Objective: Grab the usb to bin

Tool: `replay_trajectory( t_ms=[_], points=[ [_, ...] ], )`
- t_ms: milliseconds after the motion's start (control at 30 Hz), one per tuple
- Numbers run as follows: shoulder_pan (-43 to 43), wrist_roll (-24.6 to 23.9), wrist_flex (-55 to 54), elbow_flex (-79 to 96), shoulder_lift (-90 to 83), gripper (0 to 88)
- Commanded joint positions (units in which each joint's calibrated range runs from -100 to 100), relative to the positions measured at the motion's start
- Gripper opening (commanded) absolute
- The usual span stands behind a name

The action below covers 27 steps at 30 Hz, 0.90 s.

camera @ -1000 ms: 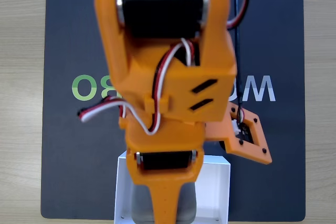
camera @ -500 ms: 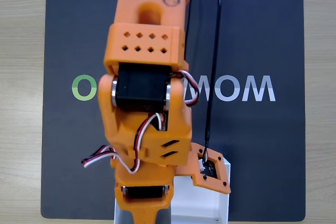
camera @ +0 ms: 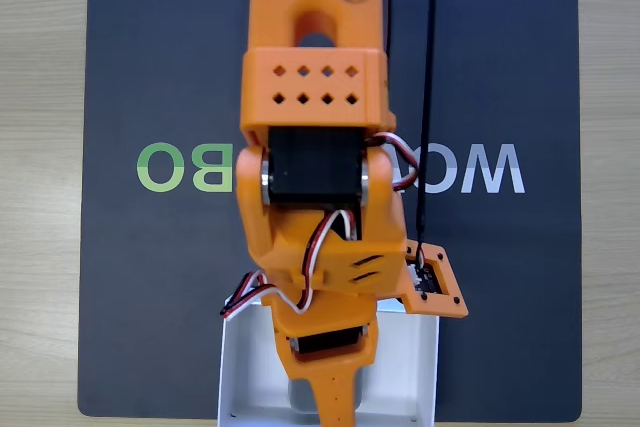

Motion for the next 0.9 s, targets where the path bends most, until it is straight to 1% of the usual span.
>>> replay_trajectory(
  t_ms=[0,167,333,400,567,600,667,867],
  points=[
    [-0.3,-0.2,-0.8,1.8,-6.0,55.5],
    [-0.3,-0.4,-0.6,2.2,-8.8,56.7],
    [-0.2,-0.4,-0.8,4.4,-17.7,56.0],
    [-0.2,-0.7,-0.4,8.9,-24.4,56.0],
    [0.1,-6.1,-0.2,29.4,-47.0,55.2],
    [0.1,-6.7,-0.2,34.0,-51.7,53.4],
    [0.1,-7.9,-0.6,43.3,-60.8,47.2],
    [0.4,-9.7,-1.0,70.8,-84.9,20.7]
  ],
)
